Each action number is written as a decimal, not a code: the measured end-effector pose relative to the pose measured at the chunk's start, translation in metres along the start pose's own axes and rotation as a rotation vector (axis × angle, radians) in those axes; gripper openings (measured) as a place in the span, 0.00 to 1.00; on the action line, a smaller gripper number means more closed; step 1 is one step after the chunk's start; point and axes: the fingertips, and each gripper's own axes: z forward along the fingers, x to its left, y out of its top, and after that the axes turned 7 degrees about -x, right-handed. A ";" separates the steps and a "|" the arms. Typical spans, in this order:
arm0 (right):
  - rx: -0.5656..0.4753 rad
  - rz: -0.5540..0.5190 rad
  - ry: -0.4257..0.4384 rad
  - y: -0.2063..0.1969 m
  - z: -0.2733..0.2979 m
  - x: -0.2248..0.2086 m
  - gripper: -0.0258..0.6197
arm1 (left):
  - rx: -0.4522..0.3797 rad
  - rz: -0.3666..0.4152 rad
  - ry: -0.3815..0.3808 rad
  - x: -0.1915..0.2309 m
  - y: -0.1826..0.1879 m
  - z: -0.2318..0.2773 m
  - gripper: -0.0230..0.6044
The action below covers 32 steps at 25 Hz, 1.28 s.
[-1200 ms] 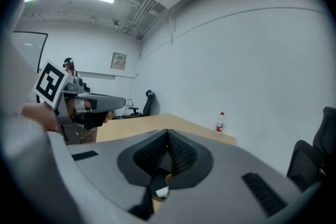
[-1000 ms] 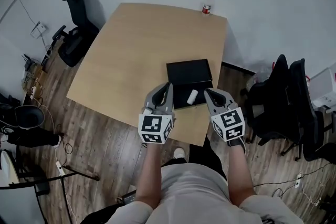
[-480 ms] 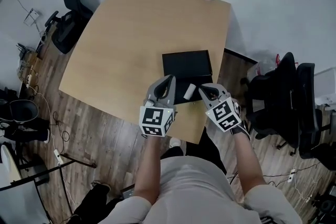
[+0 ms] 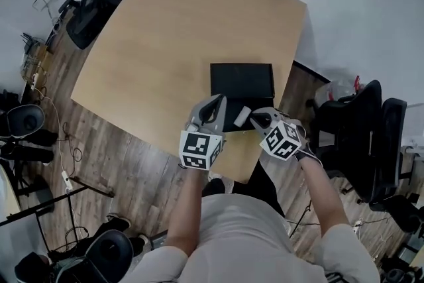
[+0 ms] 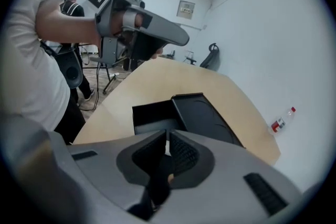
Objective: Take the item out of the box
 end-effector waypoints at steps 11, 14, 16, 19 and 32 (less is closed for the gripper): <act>0.087 -0.272 0.235 -0.034 0.049 0.009 0.21 | 0.050 -0.009 0.042 0.017 -0.015 0.011 0.05; 0.120 -0.339 0.277 -0.047 0.060 0.013 0.24 | 0.062 -0.009 0.052 0.021 -0.020 0.010 0.05; 0.134 -0.374 0.299 -0.053 0.065 0.014 0.26 | 0.065 -0.015 0.063 0.023 -0.021 0.010 0.05; 0.148 -0.418 0.334 -0.055 0.071 0.019 0.32 | 0.069 -0.022 0.074 0.027 -0.022 0.007 0.05; 0.213 -0.421 0.336 -0.072 0.100 0.032 0.30 | 0.066 -0.025 0.082 0.032 -0.021 -0.006 0.05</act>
